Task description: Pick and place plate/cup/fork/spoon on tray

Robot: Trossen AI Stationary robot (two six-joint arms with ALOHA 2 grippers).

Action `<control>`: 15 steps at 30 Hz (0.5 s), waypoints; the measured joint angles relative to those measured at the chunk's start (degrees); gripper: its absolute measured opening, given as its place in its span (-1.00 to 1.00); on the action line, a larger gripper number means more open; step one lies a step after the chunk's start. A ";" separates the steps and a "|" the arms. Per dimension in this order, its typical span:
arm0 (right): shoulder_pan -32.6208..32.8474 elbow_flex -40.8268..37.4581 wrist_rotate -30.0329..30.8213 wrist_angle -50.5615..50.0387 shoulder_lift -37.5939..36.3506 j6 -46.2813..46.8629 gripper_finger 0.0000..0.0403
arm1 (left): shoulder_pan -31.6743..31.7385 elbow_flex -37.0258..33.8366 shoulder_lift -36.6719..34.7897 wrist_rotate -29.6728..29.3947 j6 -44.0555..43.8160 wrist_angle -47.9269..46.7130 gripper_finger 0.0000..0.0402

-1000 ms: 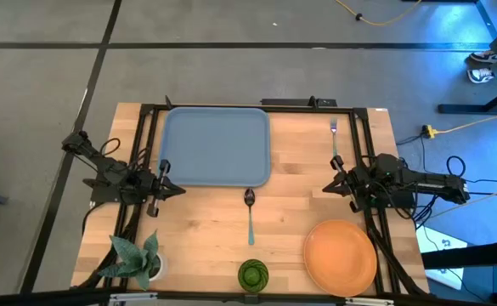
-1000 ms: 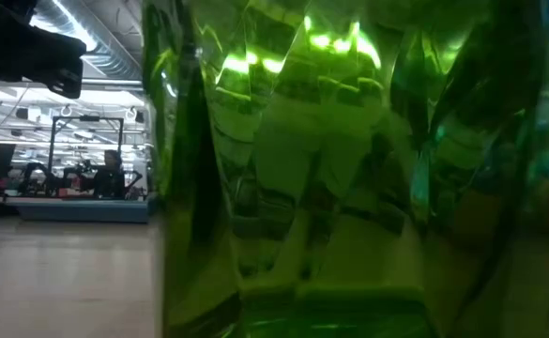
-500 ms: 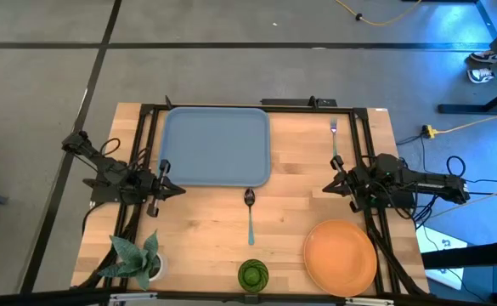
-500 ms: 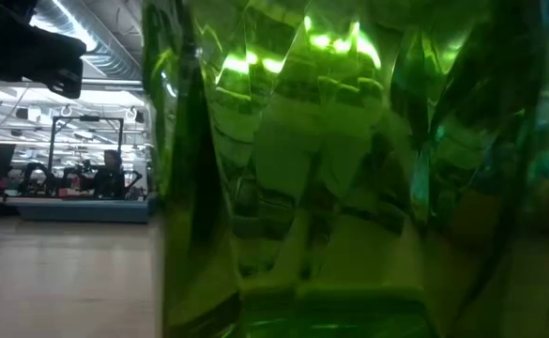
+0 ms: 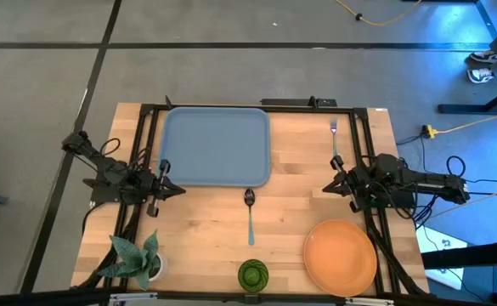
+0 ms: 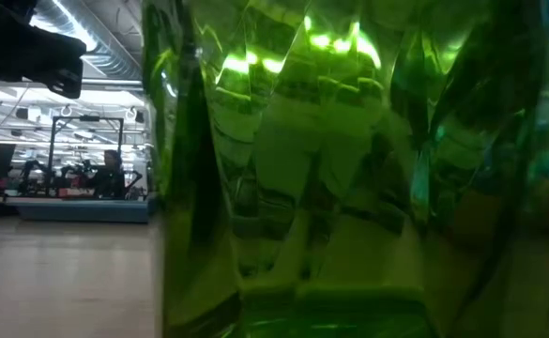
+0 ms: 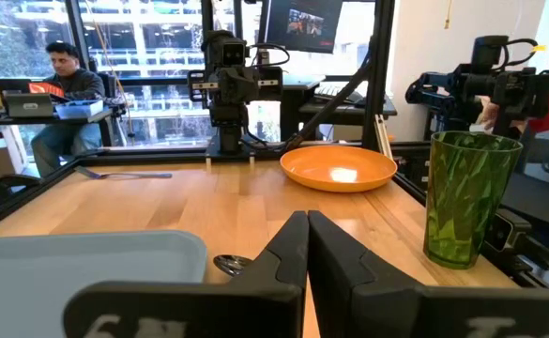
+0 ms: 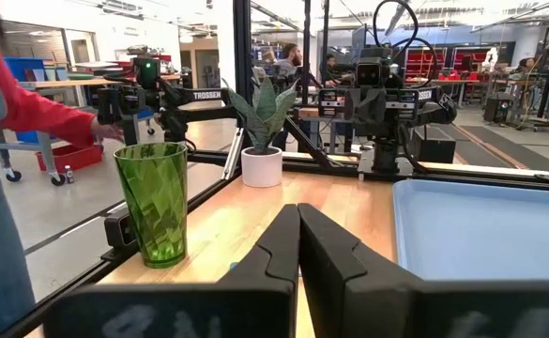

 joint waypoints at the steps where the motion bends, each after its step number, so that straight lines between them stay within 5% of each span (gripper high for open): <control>1: 0.02 0.01 -0.02 0.00 0.00 0.00 -0.94 | -0.01 0.00 -0.02 0.01 0.01 0.00 -1.00; 15: 0.00 -0.01 -0.01 0.55 0.02 1.61 -0.94 | -0.03 0.00 -0.02 -2.17 1.19 0.04 -1.00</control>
